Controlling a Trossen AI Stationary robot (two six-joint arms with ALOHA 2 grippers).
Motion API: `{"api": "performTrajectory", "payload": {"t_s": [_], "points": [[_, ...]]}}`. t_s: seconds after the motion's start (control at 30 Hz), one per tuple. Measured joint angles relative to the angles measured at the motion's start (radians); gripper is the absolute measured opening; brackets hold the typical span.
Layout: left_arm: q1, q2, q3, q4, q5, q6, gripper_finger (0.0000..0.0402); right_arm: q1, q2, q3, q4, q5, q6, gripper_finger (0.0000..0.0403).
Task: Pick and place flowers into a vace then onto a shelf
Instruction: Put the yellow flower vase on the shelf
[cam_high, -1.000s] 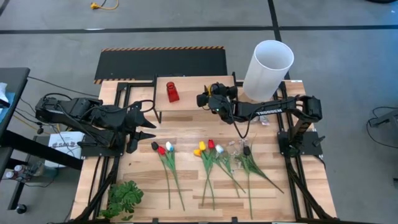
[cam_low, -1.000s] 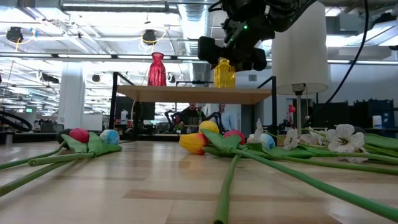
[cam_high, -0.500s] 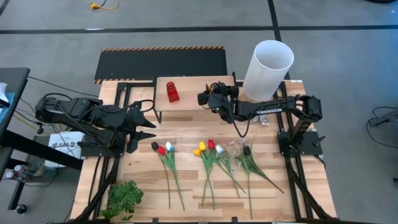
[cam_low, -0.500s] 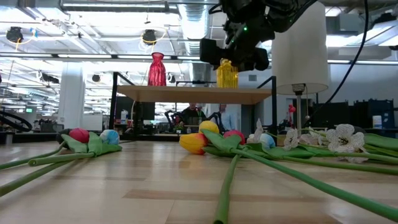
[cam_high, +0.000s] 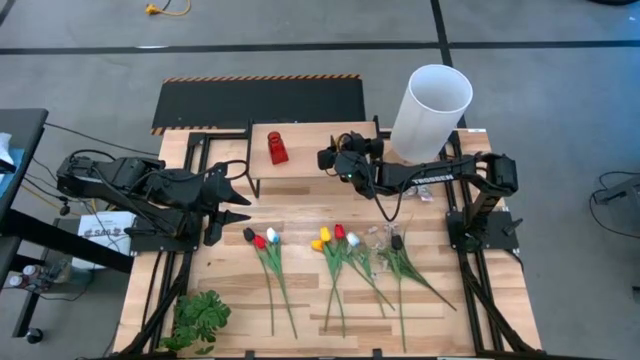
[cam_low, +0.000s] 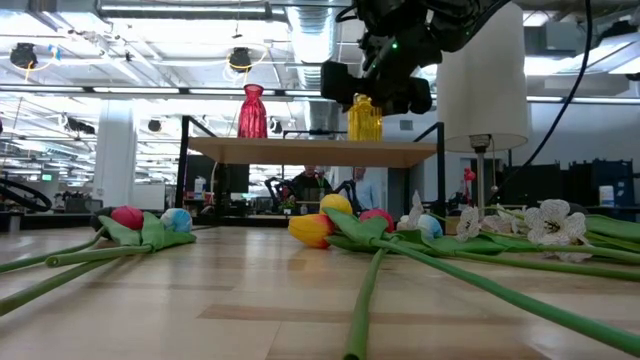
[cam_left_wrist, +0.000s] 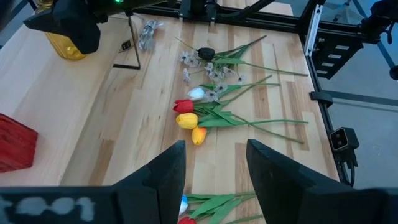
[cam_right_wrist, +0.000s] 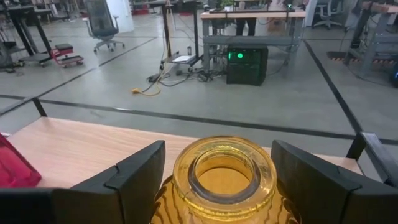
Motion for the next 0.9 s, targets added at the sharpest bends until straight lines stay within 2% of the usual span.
{"api": "performTrajectory", "payload": {"t_s": [0.77, 0.9], "points": [[0.0, 0.0, 0.0, -0.012, 0.014, -0.008, 0.0158, 0.027, 0.0, 0.0, -0.004, 0.011, 0.041, 0.0286], [0.0, 0.0, 0.0, -0.012, 0.014, -0.008, 0.0158, 0.039, 0.0, 0.0, -0.009, 0.042, 0.041, 0.0286]]}}
